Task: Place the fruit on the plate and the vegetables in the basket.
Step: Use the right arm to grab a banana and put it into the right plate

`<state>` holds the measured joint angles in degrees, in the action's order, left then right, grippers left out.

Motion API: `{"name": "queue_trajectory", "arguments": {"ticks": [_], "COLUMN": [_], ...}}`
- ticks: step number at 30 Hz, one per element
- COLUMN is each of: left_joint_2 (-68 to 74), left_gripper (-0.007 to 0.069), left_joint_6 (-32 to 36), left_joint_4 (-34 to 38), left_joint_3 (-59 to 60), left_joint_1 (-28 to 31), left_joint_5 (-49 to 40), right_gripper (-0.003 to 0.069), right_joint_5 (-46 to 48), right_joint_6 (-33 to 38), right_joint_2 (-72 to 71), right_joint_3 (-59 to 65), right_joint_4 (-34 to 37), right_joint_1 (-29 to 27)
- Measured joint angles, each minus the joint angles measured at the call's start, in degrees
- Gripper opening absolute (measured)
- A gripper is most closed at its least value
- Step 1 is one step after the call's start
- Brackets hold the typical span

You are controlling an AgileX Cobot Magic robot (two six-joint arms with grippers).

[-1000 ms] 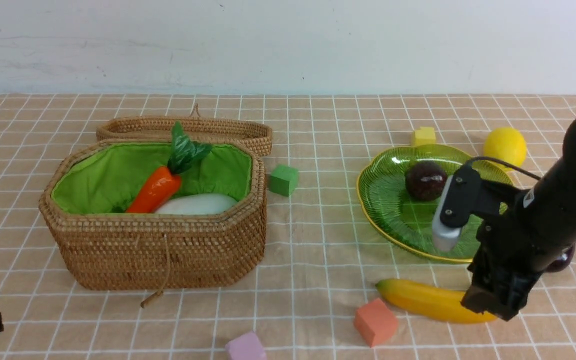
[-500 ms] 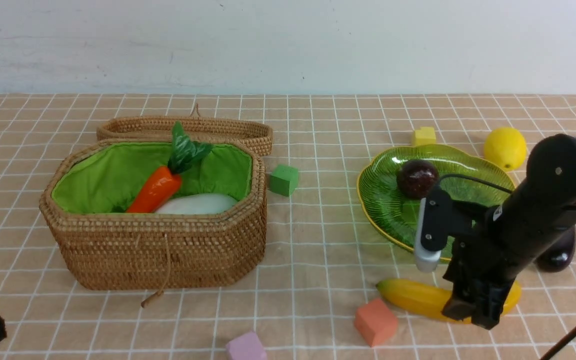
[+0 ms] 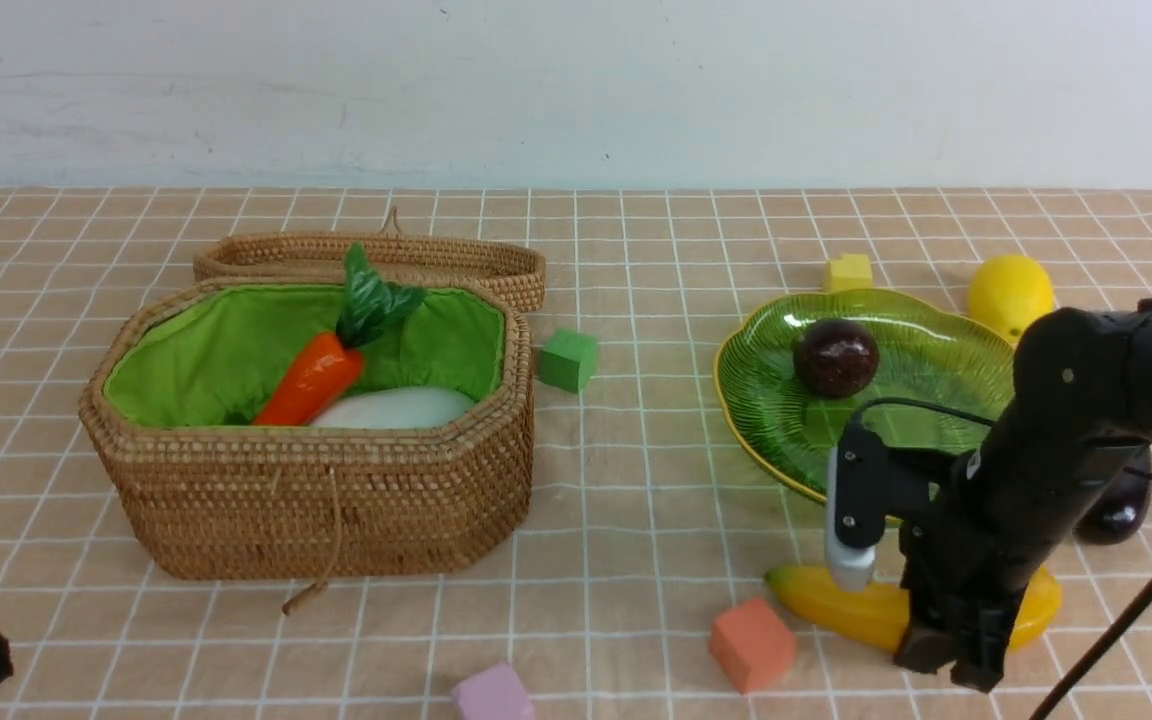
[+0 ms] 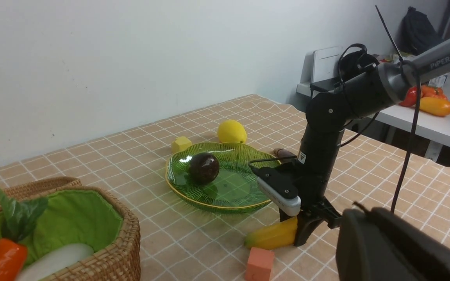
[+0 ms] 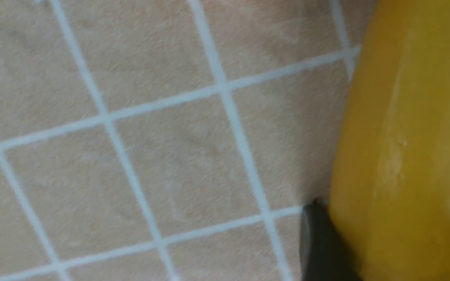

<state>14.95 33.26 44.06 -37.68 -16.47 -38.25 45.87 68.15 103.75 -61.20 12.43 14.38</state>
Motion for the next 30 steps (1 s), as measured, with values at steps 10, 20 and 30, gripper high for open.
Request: {"name": "queue_trajectory", "arguments": {"ticks": [10,20,30], "left_joint_2": [0.0,0.0,0.0], "left_gripper": [-0.0013,-0.0013,-0.0013], "left_joint_6": [2.24,3.43,3.6], "left_joint_4": [0.0,1.77,2.58], "left_joint_3": [0.0,0.0,0.0], "left_joint_1": [0.0,0.0,0.0], "left_joint_5": [2.0,4.74,4.76], "right_gripper": [0.0311,0.0311,0.0388], "right_joint_5": [5.9,-12.21,-12.75], "right_joint_6": [-12.72,-11.52,-16.97], "right_joint_2": [-13.35,4.2,7.66], "right_joint_3": [-5.3,-15.7,-18.09], "right_joint_4": [1.67,-6.89,-7.65], "right_joint_1": [0.0,-0.05,-0.05]}}
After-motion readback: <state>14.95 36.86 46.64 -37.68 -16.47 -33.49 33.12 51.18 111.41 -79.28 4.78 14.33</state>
